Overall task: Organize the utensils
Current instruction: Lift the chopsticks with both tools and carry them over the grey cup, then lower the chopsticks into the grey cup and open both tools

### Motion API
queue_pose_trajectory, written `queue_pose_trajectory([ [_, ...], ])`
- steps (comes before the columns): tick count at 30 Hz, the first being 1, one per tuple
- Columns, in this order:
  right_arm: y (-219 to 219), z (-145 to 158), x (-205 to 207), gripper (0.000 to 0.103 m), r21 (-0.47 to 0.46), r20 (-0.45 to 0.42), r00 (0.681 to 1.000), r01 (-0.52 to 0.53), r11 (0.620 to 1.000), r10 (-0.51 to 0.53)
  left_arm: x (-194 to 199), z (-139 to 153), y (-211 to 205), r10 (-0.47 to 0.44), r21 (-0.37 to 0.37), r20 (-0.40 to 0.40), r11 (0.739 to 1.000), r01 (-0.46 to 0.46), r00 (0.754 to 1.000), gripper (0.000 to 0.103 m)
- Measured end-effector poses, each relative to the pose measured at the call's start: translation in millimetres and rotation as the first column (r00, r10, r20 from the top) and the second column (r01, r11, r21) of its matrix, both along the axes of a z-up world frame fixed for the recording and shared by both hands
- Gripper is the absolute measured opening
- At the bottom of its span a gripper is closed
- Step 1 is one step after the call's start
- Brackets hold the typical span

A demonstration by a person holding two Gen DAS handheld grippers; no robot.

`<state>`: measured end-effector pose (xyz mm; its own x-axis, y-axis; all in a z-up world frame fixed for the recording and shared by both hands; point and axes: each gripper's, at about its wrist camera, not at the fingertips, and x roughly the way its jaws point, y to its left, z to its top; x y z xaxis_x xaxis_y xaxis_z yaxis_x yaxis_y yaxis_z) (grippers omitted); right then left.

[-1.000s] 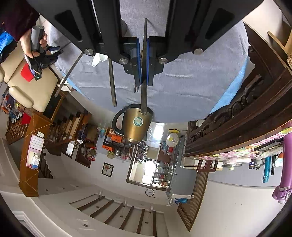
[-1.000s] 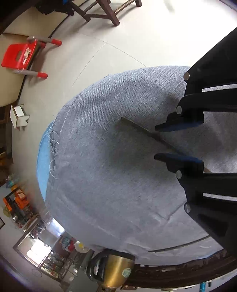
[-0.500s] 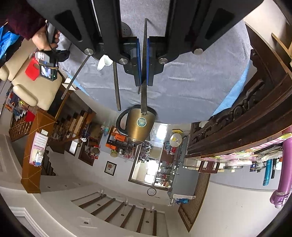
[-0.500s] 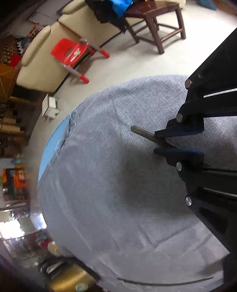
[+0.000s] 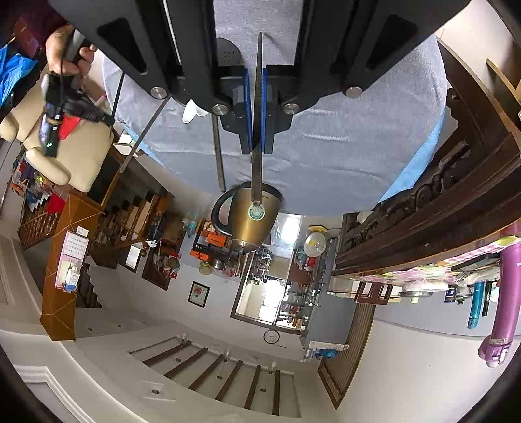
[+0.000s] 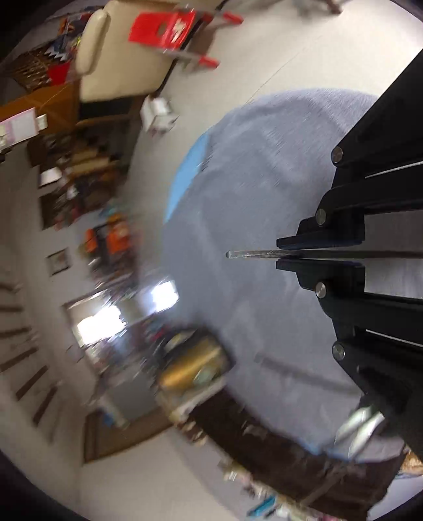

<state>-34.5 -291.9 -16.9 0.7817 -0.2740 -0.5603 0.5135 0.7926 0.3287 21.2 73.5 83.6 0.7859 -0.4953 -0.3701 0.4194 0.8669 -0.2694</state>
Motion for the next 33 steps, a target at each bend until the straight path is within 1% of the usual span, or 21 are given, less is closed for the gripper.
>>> queue_pose_trajectory([
  [4, 27.1, 25.4, -13.1, 0.006, -0.048, 0.145, 0.988, -0.043, 0.998, 0.05, -6.8, 8.5, -1.7, -0.002, -0.005, 0.023, 1.0, 0.003, 1.0, 0.005],
  [5, 35.8, 32.0, -16.9, 0.006, -0.067, 0.193, 0.979, -0.051, 0.996, 0.063, -8.7, 11.5, -2.3, -0.005, -0.008, 0.027, 1.0, 0.005, 1.0, 0.005],
  [7, 47.5, 40.8, -22.7, 0.006, -0.079, 0.258, 0.963, -0.063, 0.995, 0.082, -12.3, 18.1, -2.3, -0.01, -0.018, 0.039, 1.0, 0.011, 0.999, 0.005],
  [8, 56.6, 48.9, -26.7, 0.006, -0.094, 0.298, 0.951, -0.062, 0.994, 0.087, -13.9, 20.9, -1.9, -0.011, -0.022, 0.046, 1.0, 0.012, 0.999, 0.005],
  [11, 74.1, 64.3, -35.4, 0.006, -0.131, 0.377, 0.92, -0.057, 0.99, 0.103, -20.0, 31.9, 0.7, -0.018, -0.045, 0.061, 0.999, 0.02, 0.998, 0.005],
  [13, 83.1, 78.8, -39.5, 0.006, -0.141, 0.444, 0.889, -0.049, 0.989, 0.108, -22.4, 38.0, 3.0, -0.021, -0.07, 0.07, 0.997, 0.026, 0.997, 0.005],
  [16, 100.2, 96.2, -46.3, 0.006, -0.153, 0.51, 0.854, -0.031, 0.988, 0.106, -26.1, 46.2, 4.5, -0.023, -0.099, 0.077, 0.995, 0.03, 0.997, 0.005],
  [17, 105.9, 102.6, -47.7, 0.006, -0.161, 0.539, 0.836, -0.02, 0.987, 0.105, -27.3, 48.1, 4.7, -0.023, -0.107, 0.08, 0.994, 0.031, 0.997, 0.005],
  [20, 127.0, 117.7, -51.8, 0.006, -0.202, 0.584, 0.804, 0.015, 0.979, 0.108, -29.3, 56.1, 3.4, -0.024, -0.128, 0.09, 0.991, 0.035, 0.996, 0.005],
  [22, 137.9, 120.9, -45.6, 0.006, -0.227, 0.598, 0.793, 0.028, 0.973, 0.116, -31.0, 62.2, 1.2, -0.025, -0.142, 0.104, 0.989, 0.04, 0.994, 0.005],
  [26, 154.9, 119.8, -34.3, 0.006, -0.255, 0.596, 0.792, 0.028, 0.967, 0.134, -31.0, 71.1, -9.1, -0.028, -0.147, 0.132, 0.988, 0.048, 0.991, 0.005],
  [28, 167.0, 117.3, -25.0, 0.006, -0.288, 0.59, 0.795, 0.045, 0.957, 0.14, -31.7, 73.9, -14.3, -0.026, -0.146, 0.15, 0.988, 0.048, 0.988, 0.005],
  [33, 182.0, 108.1, -18.3, 0.006, -0.343, 0.574, 0.804, 0.063, 0.937, 0.156, -27.5, 73.1, -27.7, -0.013, -0.135, 0.181, 0.99, 0.038, 0.983, 0.005],
])
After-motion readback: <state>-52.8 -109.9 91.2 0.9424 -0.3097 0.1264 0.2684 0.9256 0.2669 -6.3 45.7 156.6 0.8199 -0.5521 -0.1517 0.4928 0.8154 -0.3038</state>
